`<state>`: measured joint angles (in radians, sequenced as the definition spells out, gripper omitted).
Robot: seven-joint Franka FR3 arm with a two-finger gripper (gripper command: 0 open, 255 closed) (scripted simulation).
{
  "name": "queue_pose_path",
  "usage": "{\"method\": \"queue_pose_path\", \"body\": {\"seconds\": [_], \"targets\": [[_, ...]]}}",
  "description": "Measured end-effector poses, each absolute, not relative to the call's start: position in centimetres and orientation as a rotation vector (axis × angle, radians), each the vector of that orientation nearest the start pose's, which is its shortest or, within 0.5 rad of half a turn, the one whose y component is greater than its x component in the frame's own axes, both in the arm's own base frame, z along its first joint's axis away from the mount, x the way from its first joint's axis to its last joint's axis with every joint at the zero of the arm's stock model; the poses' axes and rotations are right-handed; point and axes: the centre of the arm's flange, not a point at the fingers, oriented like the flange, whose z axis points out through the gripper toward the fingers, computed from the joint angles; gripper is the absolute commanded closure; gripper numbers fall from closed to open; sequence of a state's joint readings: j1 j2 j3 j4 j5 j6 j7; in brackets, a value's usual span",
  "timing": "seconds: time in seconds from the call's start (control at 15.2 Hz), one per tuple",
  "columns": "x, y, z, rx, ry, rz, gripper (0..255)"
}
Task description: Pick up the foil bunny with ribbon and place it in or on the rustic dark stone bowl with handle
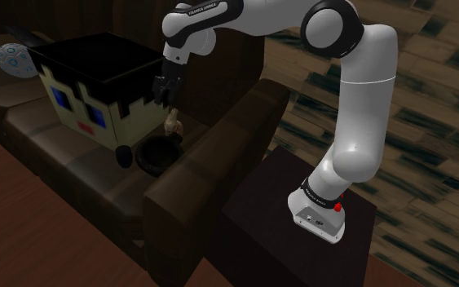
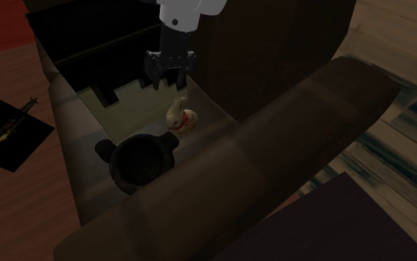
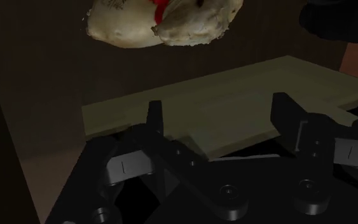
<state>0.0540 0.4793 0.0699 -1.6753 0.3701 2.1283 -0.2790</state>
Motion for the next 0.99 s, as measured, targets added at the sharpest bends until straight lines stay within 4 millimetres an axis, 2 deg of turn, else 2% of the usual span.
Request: {"method": "queue_pose_path", "body": {"seconds": [0.13,0.26,0.4,0.73,0.99], "targets": [[65.7,7.6,32.3,-2.738,-0.251,0.088,0],[65.0,7.4,32.6,-2.685,-0.303,0.146,0],[64.2,7.4,32.2,-2.673,-0.283,0.168,0],[63.9,8.0,29.8,-2.672,-0.253,0.182,0],[63.8,8.2,29.0,-2.671,-0.252,0.186,0]]}}
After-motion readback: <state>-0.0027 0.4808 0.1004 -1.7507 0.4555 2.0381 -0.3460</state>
